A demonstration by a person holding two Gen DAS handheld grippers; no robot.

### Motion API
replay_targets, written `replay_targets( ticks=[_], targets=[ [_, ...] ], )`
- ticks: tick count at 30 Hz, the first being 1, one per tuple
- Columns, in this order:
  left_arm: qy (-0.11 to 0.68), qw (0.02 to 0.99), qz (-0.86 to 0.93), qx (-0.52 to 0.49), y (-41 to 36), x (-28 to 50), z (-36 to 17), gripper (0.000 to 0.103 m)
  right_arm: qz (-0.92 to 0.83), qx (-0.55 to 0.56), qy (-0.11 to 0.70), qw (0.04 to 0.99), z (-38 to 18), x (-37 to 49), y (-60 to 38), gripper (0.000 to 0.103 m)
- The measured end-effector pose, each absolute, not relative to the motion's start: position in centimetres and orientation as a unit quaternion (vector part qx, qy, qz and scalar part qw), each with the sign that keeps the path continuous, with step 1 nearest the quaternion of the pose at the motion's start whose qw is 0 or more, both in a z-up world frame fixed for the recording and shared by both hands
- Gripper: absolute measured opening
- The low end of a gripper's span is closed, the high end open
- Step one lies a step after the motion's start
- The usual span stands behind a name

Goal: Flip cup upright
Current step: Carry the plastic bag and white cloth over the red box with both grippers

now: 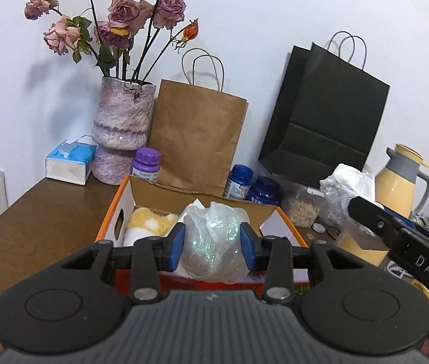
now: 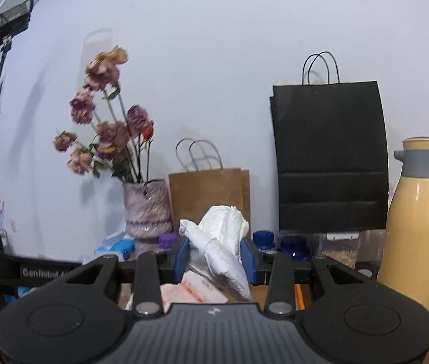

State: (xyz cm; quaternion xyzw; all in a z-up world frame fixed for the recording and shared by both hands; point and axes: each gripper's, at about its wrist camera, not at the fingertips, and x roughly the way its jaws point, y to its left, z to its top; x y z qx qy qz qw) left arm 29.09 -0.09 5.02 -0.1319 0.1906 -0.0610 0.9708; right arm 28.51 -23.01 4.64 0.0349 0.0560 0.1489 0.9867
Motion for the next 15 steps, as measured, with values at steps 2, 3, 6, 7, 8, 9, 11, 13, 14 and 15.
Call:
replay_targets(
  ticks=[2, 3, 6, 7, 8, 9, 11, 13, 14, 15],
  targets=[
    [0.190, 0.971, -0.060, -0.132, -0.1, 29.8, 5.1, 0.039, 0.150, 0.037, 0.059, 0.986, 5.0, 29.6, -23.2, 0.036],
    [0.190, 0.971, -0.060, -0.131, -0.2, 30.3, 5.2, 0.039, 0.150, 0.038, 0.062, 0.986, 5.1, 30.2, -23.3, 0.036],
    [0.192, 0.971, -0.059, -0.130, -0.3, 31.6, 5.2, 0.039, 0.151, 0.038, 0.074, 0.985, 5.0, 31.9, -23.3, 0.036],
    [0.193, 0.971, -0.058, -0.128, -0.3, 32.1, 5.2, 0.039, 0.151, 0.036, 0.079, 0.985, 5.0, 32.5, -23.3, 0.036],
    [0.194, 0.971, -0.057, -0.128, -0.3, 32.6, 5.1, 0.039, 0.151, 0.035, 0.084, 0.984, 4.9, 33.1, -23.2, 0.036],
    [0.195, 0.971, -0.058, -0.128, -0.2, 33.1, 5.0, 0.039, 0.151, 0.035, 0.088, 0.984, 4.8, 33.5, -23.2, 0.036],
    [0.197, 0.971, -0.058, -0.125, -0.2, 34.0, 4.9, 0.039, 0.153, 0.035, 0.097, 0.983, 4.7, 34.6, -23.2, 0.036],
    [0.197, 0.971, -0.058, -0.121, -0.2, 34.8, 4.9, 0.039, 0.152, 0.033, 0.105, 0.982, 4.6, 35.6, -23.1, 0.036],
    [0.198, 0.971, -0.058, -0.119, -0.2, 35.2, 4.8, 0.039, 0.152, 0.033, 0.109, 0.982, 4.5, 36.1, -23.2, 0.036],
    [0.198, 0.971, -0.058, -0.117, -0.2, 35.7, 4.7, 0.039, 0.153, 0.035, 0.114, 0.981, 4.5, 36.6, -23.2, 0.037]
  ],
)
